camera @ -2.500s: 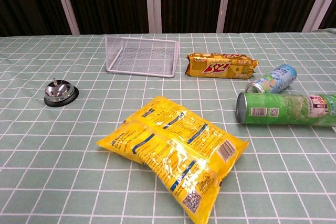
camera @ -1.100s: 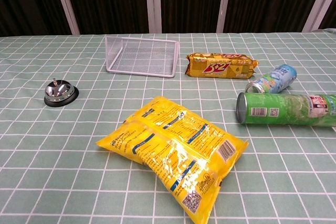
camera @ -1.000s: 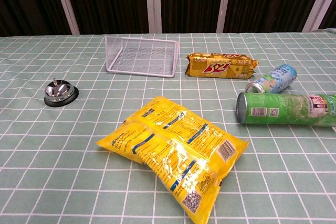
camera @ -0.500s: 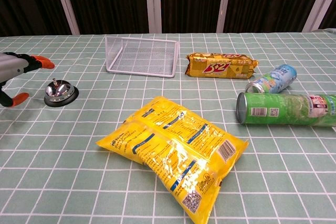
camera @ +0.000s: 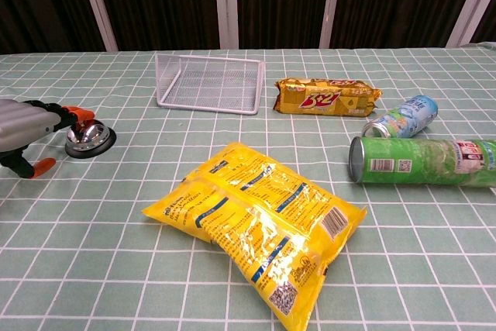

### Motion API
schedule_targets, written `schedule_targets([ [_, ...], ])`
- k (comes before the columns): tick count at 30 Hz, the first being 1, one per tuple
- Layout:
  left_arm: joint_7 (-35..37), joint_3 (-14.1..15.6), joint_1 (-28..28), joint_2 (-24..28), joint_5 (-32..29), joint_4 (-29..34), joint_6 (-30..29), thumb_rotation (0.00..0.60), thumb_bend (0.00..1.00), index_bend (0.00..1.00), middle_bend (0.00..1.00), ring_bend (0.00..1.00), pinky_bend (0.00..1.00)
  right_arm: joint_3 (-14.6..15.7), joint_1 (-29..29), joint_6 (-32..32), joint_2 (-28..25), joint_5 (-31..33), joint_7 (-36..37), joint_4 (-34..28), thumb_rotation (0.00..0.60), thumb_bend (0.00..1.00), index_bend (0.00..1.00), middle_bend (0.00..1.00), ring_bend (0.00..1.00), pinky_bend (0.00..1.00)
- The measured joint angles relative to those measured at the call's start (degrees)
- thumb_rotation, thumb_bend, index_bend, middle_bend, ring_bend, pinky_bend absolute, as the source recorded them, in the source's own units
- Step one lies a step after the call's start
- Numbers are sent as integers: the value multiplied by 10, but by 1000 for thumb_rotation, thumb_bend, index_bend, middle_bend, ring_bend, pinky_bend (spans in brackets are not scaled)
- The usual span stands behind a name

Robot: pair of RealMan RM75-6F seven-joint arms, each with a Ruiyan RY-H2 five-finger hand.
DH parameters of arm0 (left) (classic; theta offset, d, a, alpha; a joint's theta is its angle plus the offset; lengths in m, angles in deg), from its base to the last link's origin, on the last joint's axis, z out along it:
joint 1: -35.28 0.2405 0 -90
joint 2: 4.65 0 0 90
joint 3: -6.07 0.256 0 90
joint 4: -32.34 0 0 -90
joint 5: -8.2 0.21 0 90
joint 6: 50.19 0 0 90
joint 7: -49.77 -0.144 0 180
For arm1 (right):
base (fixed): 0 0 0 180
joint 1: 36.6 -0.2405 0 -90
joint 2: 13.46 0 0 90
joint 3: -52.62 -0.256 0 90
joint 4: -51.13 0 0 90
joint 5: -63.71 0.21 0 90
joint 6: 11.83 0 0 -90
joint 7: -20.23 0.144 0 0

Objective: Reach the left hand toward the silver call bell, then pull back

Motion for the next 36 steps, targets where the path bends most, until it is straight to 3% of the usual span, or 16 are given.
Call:
schedule_targets([
  [11,25,-1,-2,8,27,6,-32,600,633,0,0,0,0,1,0,1,-1,0,1,-2,600,247,0,0,0,0],
  [22,78,-22,9,60,86,100,-107,600,284,0,0,0,0,3,1,3,-5,0,5,-1,600,247,0,0,0,0],
  [29,141,32,101,123,158,161,-209,600,222,0,0,0,0,6,1,1,-5,-5,-3,-1,600,247,0,0,0,0],
  [36,235,105,187,163,263,132,-284,600,222,0,0,0,0,8,2,-2,-3,-8,-11,0,600,247,0,0,0,0],
])
